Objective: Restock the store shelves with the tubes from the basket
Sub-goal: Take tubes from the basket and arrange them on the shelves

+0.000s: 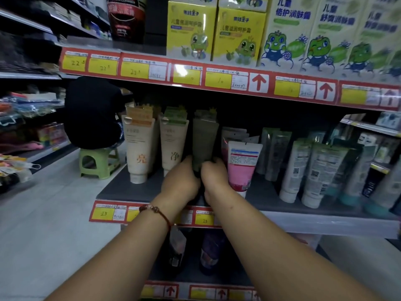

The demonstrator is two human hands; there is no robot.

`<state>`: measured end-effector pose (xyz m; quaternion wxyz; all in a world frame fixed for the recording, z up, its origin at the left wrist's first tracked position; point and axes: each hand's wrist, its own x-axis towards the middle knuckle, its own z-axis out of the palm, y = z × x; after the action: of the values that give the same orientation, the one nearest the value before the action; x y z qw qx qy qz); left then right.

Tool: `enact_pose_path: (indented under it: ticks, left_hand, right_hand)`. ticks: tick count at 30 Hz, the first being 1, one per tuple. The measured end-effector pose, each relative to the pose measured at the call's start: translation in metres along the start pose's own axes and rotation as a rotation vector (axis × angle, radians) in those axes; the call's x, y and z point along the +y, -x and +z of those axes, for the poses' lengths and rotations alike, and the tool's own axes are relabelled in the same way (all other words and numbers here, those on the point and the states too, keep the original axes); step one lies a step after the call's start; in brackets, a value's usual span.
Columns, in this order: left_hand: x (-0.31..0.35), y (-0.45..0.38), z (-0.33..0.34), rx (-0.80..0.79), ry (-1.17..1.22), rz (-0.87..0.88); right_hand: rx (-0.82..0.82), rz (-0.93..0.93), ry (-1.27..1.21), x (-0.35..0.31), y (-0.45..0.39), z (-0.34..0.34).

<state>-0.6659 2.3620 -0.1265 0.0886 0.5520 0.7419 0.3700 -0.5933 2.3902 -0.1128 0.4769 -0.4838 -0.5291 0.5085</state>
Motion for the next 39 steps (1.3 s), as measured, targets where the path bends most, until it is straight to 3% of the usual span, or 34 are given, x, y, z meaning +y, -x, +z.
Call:
enact_pose_path:
  ticks: [3,6,10,13,17,21,28,31,35,39]
  left_hand:
    - [0.002,-0.010,0.005,-0.009,0.086,-0.042]
    - [0.002,-0.014,0.004,0.010,0.199,-0.055]
    - [0.004,-0.015,-0.001,-0.080,0.209,-0.033]
    - [0.004,-0.013,0.000,-0.060,0.260,-0.040]
    - [0.006,-0.011,0.007,0.006,0.217,-0.062]
    - [0.012,-0.013,0.012,-0.005,0.160,-0.075]
    - [0.027,0.000,0.006,0.045,0.189,-0.096]
    - [0.044,0.038,0.008,0.210,0.365,-0.028]
    - [0.067,0.088,0.035,0.069,0.587,0.040]
    - [0.059,0.099,0.030,0.252,0.765,-0.039]
  right_hand:
    - [-0.012,0.028,-0.111,-0.003,0.012,-0.001]
    - [-0.051,0.035,-0.070,-0.007,0.033,-0.001]
    - [-0.220,0.063,-0.010,-0.011,0.067,-0.028]
    - [-0.319,0.045,0.005,-0.006,0.089,-0.065]
    - [-0.213,-0.036,0.046,0.011,0.100,-0.107]
    - [-0.038,-0.190,0.073,0.017,0.086,-0.131]
    - [-0.048,-0.355,0.307,0.027,0.031,-0.124]
    - [-0.033,-0.382,0.337,0.029,0.019,-0.119]
    - [0.012,-0.605,0.377,0.034,0.032,-0.113]
    - [-0.179,-0.889,0.486,0.019,0.057,-0.123]
